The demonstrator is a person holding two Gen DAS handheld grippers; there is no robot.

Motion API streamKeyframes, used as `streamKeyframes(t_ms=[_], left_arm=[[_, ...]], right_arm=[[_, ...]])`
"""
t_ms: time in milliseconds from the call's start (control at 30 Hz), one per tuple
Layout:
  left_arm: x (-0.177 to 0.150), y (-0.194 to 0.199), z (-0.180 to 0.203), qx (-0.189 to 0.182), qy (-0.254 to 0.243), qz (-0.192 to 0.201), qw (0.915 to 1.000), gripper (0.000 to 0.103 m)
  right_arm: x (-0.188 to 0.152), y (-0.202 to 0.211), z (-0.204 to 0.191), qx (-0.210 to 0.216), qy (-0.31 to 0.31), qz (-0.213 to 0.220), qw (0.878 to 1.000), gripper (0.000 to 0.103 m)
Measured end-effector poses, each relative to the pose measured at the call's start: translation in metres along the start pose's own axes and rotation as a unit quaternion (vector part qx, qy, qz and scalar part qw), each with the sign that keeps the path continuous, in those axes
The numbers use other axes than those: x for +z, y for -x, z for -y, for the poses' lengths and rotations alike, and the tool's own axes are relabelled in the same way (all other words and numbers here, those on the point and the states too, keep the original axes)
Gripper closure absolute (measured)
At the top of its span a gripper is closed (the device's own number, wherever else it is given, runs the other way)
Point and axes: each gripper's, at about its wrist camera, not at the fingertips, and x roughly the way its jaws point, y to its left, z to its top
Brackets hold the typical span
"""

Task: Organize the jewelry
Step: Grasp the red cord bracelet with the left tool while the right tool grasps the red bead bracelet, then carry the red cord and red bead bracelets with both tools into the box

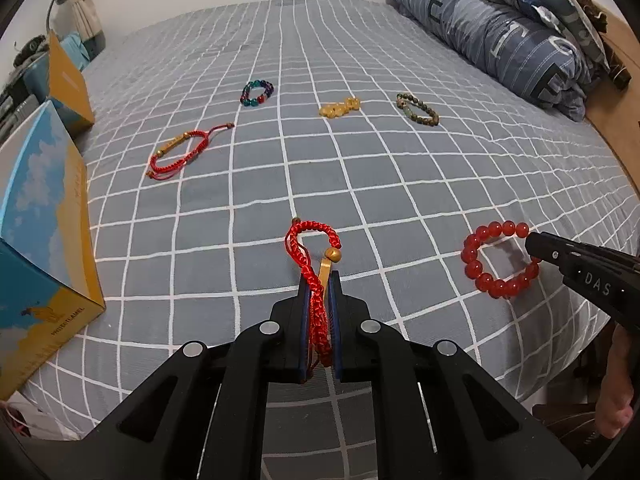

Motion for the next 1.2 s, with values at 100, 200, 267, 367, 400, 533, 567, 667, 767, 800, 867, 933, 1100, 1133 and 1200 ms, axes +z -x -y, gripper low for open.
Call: streamKeyframes(t_ms=[100,200,267,367,400,533,567,667,767,800,867,933,1100,1133,1200], left_arm=[[0.001,0.005,-0.001,0.001,-0.001,0.007,1.0000,0.095],[0.001,0.010,-0.002,0.001,0.001,0.013,0.9999,0.095],[0.003,0.012,-0.004,0.002,0.002,0.017,0.9999,0.095],[0.004,0.017,-0.006,0.002,0.002,0.026,0.9997,0.095],[0.004,0.020,-0.007,0.004,0.003,0.029,0.9996,0.095],[0.006,0.026,-0.010,0.005,0.005,0.039,0.9992,0.095],[0.006,0.028,-0.011,0.005,0.005,0.041,0.9991,0.095],[0.007,0.034,-0.013,0.005,0.005,0.052,0.9986,0.095],[0.008,0.040,-0.016,0.008,0.005,0.061,0.9981,0.095],[0.009,0.042,-0.017,0.008,0.006,0.064,0.9979,0.095],[0.009,0.047,-0.020,0.008,0.008,0.072,0.9973,0.095],[0.010,0.052,-0.022,0.009,0.009,0.078,0.9968,0.095],[0.011,0.062,-0.033,0.014,0.017,0.091,0.9956,0.095],[0.011,0.064,-0.035,0.014,0.019,0.094,0.9953,0.095],[0.012,0.068,-0.040,0.016,0.023,0.099,0.9947,0.095]], right_arm=[[0.002,0.006,-0.002,0.003,-0.002,0.011,1.000,0.090],[0.003,0.013,-0.004,0.008,-0.001,0.024,1.000,0.090],[0.004,0.018,-0.007,0.012,0.000,0.033,0.999,0.090],[0.005,0.023,-0.011,0.018,0.001,0.045,0.999,0.090],[0.005,0.025,-0.012,0.020,0.002,0.049,0.999,0.090],[0.007,0.034,-0.019,0.026,0.006,0.068,0.997,0.090],[0.008,0.036,-0.021,0.026,0.007,0.072,0.997,0.090],[0.009,0.041,-0.028,0.022,0.012,0.087,0.996,0.090],[0.011,0.046,-0.033,0.015,0.015,0.102,0.995,0.090],[0.012,0.048,-0.035,0.014,0.017,0.107,0.994,0.090],[0.013,0.052,-0.041,0.011,0.020,0.119,0.993,0.090],[0.014,0.055,-0.045,0.013,0.023,0.127,0.992,0.090],[0.017,0.063,-0.062,0.006,0.040,0.152,0.988,0.090],[0.017,0.064,-0.065,0.006,0.042,0.155,0.987,0.090],[0.018,0.066,-0.071,0.004,0.047,0.161,0.986,0.090]])
